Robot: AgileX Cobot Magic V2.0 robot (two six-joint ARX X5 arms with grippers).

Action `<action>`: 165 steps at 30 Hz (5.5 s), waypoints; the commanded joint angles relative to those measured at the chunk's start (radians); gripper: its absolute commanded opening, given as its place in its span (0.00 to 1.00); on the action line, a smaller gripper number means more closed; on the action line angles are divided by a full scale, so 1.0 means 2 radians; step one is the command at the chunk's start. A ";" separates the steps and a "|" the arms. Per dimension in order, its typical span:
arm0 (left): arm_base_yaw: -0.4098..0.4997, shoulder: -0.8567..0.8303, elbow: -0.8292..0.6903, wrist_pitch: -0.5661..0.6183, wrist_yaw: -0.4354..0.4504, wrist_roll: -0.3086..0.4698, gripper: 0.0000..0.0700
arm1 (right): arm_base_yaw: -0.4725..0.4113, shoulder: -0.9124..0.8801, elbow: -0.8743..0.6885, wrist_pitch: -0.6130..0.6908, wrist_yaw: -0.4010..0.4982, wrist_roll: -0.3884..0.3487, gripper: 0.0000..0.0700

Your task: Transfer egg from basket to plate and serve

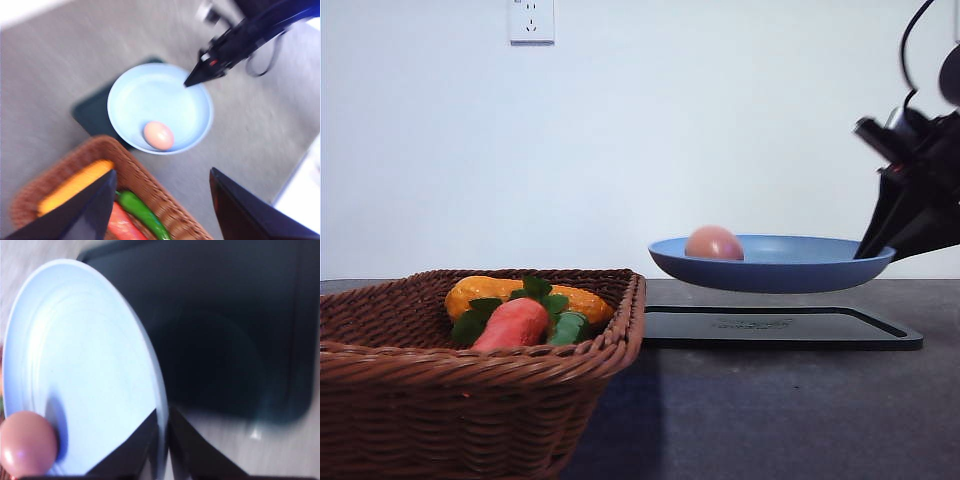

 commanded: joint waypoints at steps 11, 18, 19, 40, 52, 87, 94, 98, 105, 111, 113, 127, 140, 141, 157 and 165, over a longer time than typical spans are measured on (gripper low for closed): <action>-0.002 -0.056 0.008 -0.048 -0.070 -0.001 0.54 | 0.002 0.150 0.119 0.004 0.019 -0.003 0.00; -0.002 -0.048 0.008 -0.065 -0.073 -0.001 0.54 | -0.002 0.158 0.121 0.017 0.055 -0.004 0.00; -0.002 -0.047 0.008 -0.065 -0.073 -0.001 0.54 | -0.002 0.158 0.121 0.017 0.055 -0.005 0.00; 0.000 0.009 0.008 -0.047 -0.117 0.026 0.23 | -0.043 0.093 0.151 -0.044 0.021 -0.023 0.16; 0.107 0.111 0.006 -0.021 -0.119 0.093 0.00 | 0.005 -0.033 0.142 -0.185 0.070 -0.096 0.00; 0.210 -0.249 -0.504 0.368 0.014 -0.029 0.00 | 0.252 -0.490 -0.337 0.287 0.390 -0.098 0.00; 0.210 -0.241 -0.504 0.361 0.016 -0.041 0.00 | 0.251 -0.490 -0.341 0.296 0.390 -0.090 0.00; 0.210 -0.241 -0.504 0.363 0.016 -0.041 0.00 | 0.251 -0.490 -0.341 0.296 0.390 -0.090 0.00; 0.210 -0.241 -0.504 0.363 0.016 -0.041 0.00 | 0.251 -0.490 -0.341 0.296 0.390 -0.090 0.00; 0.211 -0.334 -0.511 0.315 -0.012 -0.001 0.00 | 0.251 -0.490 -0.341 0.295 0.390 -0.090 0.00; 0.218 -0.379 -0.526 0.324 -0.013 0.007 0.00 | 0.251 -0.490 -0.341 0.295 0.390 -0.090 0.00; 0.347 -0.533 -0.672 0.375 -0.013 0.021 0.00 | 0.251 -0.490 -0.341 0.295 0.390 -0.090 0.00; 0.417 -0.533 -0.715 0.369 -0.011 0.005 0.00 | 0.251 -0.490 -0.341 0.295 0.389 -0.090 0.00; 0.420 -0.533 -0.719 0.369 -0.011 0.001 0.00 | 0.251 -0.490 -0.341 0.295 0.389 -0.090 0.00; 0.422 -0.533 -0.723 0.372 -0.008 -0.003 0.00 | 0.251 -0.490 -0.341 0.295 0.390 -0.090 0.00; 0.422 -0.533 -0.723 0.372 -0.008 -0.003 0.00 | 0.251 -0.490 -0.341 0.295 0.390 -0.090 0.00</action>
